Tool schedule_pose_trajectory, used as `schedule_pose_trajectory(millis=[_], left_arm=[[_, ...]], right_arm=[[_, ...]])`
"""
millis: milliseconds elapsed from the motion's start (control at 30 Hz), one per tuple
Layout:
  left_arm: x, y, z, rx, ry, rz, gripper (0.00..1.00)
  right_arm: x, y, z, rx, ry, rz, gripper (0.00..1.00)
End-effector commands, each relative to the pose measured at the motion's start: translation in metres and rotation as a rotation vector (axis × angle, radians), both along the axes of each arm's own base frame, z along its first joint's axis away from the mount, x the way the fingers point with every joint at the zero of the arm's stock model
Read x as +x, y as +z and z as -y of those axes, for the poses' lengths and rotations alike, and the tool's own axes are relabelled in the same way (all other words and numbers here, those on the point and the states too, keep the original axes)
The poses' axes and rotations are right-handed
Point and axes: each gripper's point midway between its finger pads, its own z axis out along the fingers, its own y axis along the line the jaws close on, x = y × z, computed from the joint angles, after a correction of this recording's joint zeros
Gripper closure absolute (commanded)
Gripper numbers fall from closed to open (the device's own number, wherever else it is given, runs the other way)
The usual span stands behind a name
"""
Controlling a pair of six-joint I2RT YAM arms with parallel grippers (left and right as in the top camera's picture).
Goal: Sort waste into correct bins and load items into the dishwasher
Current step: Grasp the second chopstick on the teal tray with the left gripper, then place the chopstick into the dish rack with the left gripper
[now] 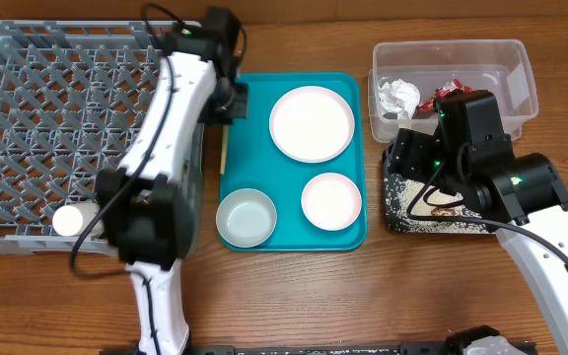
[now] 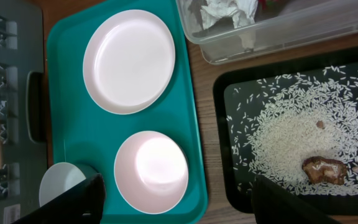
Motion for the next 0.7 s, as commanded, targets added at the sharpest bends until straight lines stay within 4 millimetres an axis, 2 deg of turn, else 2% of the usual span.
schedule_pose_trajectory(millis=[0,100,267,433,567,667], left_arm=[[-0.007,0.053,-0.043,0.123,0.083,0.110,0.96],[-0.016,0.048,-0.067,0.196,0.116,0.065,0.96],[-0.021,0.010,-0.093,0.207,0.162,-0.003,0.95],[-0.025,-0.031,-0.099,0.140,0.124,-0.052,0.95],[-0.023,-0.042,-0.101,0.130,0.094,-0.047,0.93],[-0.022,-0.043,-0.101,0.137,0.070,-0.044,0.88]], right_arm=[[0.002,0.009,0.000,0.010,-0.002,0.025,0.24],[0.002,0.009,0.000,0.011,-0.002,0.025,0.24],[0.002,0.009,0.000,0.011,-0.002,0.025,0.23],[0.002,0.009,0.000,0.010,-0.003,0.025,0.23],[0.004,0.010,-0.001,0.013,-0.002,0.032,0.23],[0.004,0.010,-0.001,0.014,-0.002,0.036,0.23]])
